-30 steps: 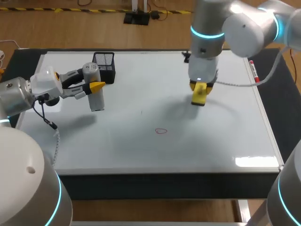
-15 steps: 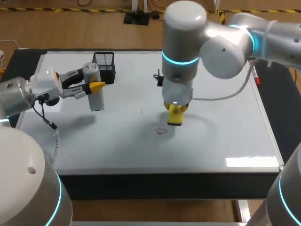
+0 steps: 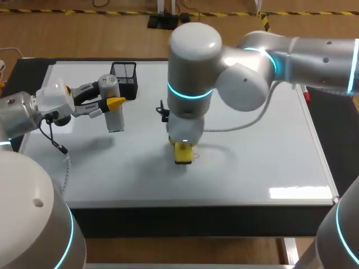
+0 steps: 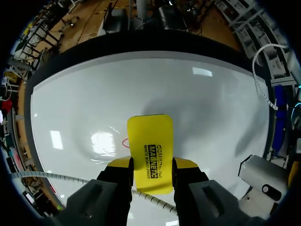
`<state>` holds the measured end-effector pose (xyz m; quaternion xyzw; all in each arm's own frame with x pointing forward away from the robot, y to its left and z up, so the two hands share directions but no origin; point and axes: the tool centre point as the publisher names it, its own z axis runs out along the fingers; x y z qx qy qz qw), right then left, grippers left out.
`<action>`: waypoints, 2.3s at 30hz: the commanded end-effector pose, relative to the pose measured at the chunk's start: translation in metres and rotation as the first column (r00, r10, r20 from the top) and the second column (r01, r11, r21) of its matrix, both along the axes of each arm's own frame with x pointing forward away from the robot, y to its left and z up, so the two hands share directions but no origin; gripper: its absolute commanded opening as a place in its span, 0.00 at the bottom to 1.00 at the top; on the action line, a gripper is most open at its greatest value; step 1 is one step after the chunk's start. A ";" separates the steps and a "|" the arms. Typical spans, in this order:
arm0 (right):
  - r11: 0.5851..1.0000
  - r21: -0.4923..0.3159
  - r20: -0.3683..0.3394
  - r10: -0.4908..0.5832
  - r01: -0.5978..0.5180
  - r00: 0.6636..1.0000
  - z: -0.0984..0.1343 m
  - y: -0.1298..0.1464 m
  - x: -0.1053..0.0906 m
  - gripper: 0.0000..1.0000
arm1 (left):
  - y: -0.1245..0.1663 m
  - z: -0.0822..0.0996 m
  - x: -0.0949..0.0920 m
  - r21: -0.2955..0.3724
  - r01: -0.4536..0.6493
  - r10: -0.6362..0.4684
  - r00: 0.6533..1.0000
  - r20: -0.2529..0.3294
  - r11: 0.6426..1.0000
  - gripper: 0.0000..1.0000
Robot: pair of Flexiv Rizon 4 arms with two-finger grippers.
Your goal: Pick up the inspection probe, press it on each red-marked spot on the whiteboard one by one, put down the probe, pick up the eraser, and wipe off all the red marks.
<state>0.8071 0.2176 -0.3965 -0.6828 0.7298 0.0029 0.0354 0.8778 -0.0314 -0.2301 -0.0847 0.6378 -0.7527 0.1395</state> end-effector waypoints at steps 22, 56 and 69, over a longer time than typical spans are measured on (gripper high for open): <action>0.998 -0.036 -0.024 0.047 -0.048 0.999 -0.032 0.009 -0.003 0.00 | 0.000 0.001 -0.001 0.000 -0.002 0.002 1.000 0.001 1.000 0.00; 0.996 -0.073 -0.019 -0.052 0.050 0.998 -0.021 -0.074 0.009 0.00 | 0.000 0.001 -0.001 0.000 -0.002 0.002 1.000 0.001 1.000 0.00; 0.994 -0.090 -0.006 -0.069 0.068 0.998 0.009 -0.106 0.032 0.00 | 0.000 0.001 -0.001 0.000 -0.002 0.002 1.000 0.001 1.000 0.00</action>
